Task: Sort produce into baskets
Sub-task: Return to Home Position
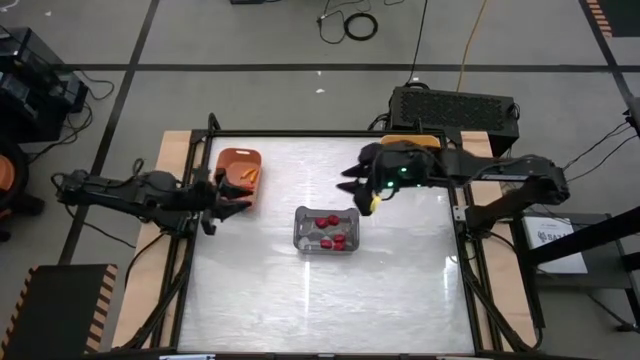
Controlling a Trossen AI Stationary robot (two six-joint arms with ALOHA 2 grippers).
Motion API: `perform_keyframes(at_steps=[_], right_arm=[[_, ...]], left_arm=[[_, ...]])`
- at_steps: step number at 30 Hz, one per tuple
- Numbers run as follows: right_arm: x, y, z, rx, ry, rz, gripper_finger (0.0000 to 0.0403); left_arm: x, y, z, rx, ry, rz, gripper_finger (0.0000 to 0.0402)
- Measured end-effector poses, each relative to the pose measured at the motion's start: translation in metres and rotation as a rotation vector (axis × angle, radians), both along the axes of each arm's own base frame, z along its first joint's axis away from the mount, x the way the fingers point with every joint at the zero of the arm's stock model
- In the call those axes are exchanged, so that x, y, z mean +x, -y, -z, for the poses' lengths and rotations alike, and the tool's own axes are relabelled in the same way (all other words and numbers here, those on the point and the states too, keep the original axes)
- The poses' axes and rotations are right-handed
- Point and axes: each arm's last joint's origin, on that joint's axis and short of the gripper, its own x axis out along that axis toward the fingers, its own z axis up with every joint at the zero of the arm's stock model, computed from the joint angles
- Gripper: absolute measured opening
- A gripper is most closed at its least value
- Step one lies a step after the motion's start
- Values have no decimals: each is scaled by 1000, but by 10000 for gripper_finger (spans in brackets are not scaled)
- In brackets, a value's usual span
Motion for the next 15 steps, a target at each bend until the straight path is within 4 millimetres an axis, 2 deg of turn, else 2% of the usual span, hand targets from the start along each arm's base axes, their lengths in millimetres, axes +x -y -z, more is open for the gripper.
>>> perform_keyframes(at_steps=[4,8,11,15], right_arm=[[-26,2,-7,-69,-69,97,183],[-42,2,-9,-107,-86,72,183],[-52,1,-2,-118,-83,60,183],[-65,1,21,-102,-31,70,183]], left_arm=[[-18,-4,-6,5,53,-42,176],[-36,-10,-3,12,34,-120,176],[-49,-13,-1,3,30,-169,176],[-64,-15,-3,-25,82,-160,176]])
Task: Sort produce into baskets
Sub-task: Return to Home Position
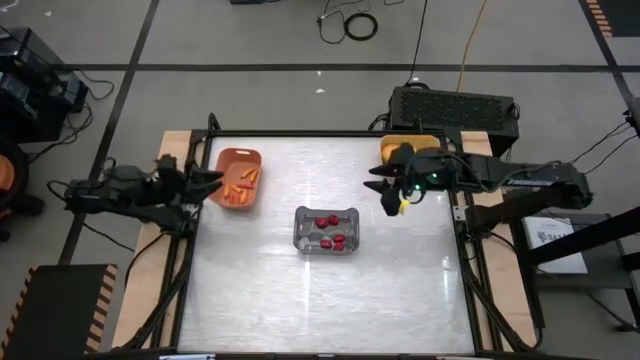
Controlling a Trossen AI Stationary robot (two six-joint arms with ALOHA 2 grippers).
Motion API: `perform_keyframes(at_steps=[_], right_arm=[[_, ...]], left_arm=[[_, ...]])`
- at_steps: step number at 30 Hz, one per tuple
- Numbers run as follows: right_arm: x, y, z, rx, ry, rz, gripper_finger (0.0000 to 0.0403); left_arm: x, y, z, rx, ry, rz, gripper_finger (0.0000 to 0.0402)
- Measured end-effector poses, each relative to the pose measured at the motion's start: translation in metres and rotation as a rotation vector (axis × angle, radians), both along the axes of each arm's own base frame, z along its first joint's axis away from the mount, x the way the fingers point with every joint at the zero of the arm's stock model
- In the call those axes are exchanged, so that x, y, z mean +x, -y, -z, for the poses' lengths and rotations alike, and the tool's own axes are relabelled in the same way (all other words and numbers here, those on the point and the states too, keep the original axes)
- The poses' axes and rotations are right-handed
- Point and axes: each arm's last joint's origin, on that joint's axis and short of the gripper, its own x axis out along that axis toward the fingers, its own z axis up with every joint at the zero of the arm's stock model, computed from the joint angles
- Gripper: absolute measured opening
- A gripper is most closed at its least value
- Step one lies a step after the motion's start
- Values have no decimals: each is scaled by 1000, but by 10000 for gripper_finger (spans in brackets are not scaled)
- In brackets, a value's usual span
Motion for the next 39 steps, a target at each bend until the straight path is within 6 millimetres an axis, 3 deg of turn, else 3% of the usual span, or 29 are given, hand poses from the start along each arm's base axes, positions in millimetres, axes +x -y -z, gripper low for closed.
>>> perform_keyframes(at_steps=[8,12,17,22,28,34,39], right_arm=[[-26,-5,60,132,248,-82,183],[-45,-5,89,178,253,-62,183],[-74,-5,122,222,287,4,183],[-96,-6,149,266,438,12,183],[-114,-6,173,317,522,8,183],[-126,-7,182,299,507,1,183],[-133,-8,186,299,471,-22,183]], left_arm=[[-26,-4,1,54,59,-8,176],[-32,-6,9,51,44,-39,176],[-24,-5,28,30,7,-50,176],[-7,-2,53,-14,-13,-46,176],[10,0,78,-47,32,-40,176],[21,2,105,-131,32,-28,176],[26,5,117,-175,97,36,176]])
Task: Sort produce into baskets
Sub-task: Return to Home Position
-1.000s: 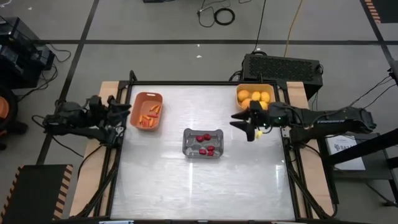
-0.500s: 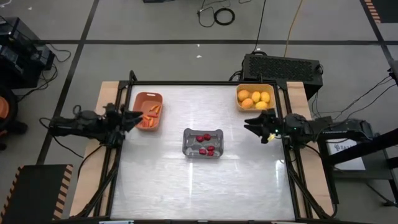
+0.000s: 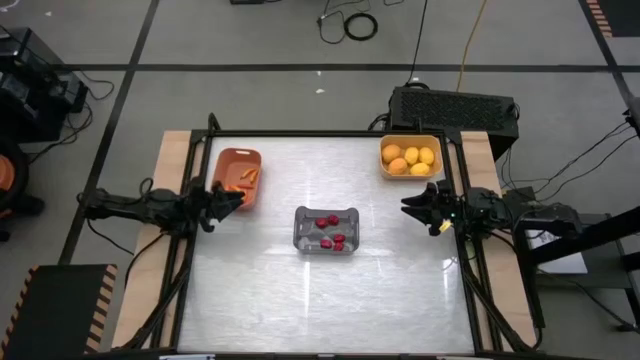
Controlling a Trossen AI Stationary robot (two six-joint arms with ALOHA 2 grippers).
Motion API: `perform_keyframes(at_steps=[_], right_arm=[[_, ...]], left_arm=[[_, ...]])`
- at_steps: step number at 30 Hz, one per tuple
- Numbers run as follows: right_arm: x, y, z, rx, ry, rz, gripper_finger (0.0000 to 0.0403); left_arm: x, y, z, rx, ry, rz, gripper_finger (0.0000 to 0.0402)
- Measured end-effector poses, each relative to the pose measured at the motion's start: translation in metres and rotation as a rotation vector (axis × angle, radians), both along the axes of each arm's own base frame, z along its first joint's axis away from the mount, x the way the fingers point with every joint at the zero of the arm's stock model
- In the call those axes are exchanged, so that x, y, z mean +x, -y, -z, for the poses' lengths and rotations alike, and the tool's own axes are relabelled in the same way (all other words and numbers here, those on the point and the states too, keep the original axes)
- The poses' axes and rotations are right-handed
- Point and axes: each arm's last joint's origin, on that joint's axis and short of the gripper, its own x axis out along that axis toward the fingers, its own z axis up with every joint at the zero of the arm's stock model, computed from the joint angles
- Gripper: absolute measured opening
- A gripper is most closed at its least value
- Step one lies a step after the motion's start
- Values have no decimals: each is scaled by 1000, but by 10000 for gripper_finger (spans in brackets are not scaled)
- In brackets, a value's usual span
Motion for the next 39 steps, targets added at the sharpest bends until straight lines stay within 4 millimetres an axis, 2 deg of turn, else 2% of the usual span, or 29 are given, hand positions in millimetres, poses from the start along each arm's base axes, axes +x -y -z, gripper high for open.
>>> perform_keyframes(at_steps=[3,10,18,20,24,31,37,39], right_arm=[[-2,-1,-1,-13,2,-20,183],[-2,1,-1,-32,-18,-8,183],[-1,1,0,-38,-29,-8,183],[-1,1,1,-110,-48,-17,180],[1,1,3,-226,-89,-28,144],[4,0,3,-258,-100,-63,15],[5,0,-14,-393,55,-37,4],[5,0,-10,-376,21,-47,2]], left_arm=[[2,0,5,-4,30,5,176],[4,1,14,-14,-37,16,176],[5,1,22,94,-135,6,176],[5,1,22,117,-140,3,175],[5,1,22,136,-144,1,175],[5,2,22,138,-146,44,175],[5,3,23,140,-147,67,175],[5,4,23,143,-148,83,175]])
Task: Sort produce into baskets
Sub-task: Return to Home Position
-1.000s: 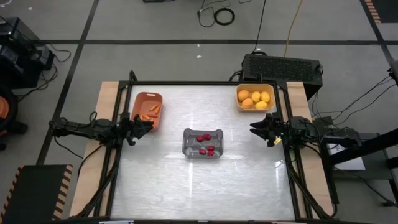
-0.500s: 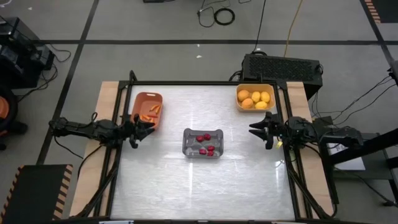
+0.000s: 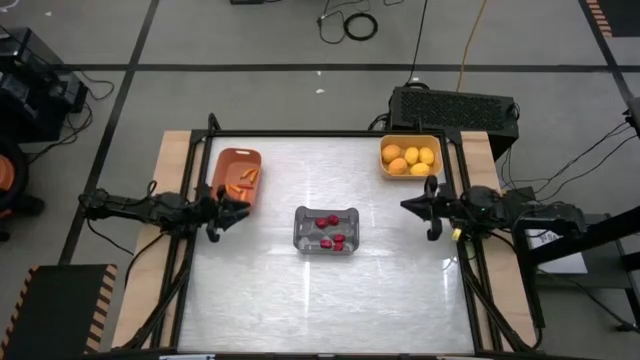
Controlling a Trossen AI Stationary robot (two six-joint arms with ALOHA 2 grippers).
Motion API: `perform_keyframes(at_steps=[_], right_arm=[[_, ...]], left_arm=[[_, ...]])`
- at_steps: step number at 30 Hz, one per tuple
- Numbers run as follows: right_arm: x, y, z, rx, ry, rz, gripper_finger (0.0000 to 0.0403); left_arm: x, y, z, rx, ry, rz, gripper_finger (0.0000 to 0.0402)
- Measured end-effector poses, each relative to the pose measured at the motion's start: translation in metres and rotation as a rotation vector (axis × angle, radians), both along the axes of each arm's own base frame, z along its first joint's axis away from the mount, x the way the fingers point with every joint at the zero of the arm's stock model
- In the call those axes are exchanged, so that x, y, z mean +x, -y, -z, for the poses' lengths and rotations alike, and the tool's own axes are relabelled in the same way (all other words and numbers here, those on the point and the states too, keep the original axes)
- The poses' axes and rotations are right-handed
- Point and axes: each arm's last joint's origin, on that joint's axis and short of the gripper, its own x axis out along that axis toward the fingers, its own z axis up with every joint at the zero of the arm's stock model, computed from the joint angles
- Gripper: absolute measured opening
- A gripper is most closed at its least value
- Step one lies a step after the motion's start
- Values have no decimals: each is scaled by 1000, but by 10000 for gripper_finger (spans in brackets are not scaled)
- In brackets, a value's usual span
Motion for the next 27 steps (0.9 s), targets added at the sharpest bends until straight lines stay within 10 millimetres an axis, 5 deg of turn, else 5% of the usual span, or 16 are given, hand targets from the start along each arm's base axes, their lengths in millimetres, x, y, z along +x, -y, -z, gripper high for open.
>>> perform_keyframes(at_steps=[4,27], right_arm=[[2,0,12,101,-21,-4,1],[4,-1,22,16,-85,-52,0]], left_arm=[[0,1,0,2,-4,42,175],[0,1,1,211,-22,23,139]])
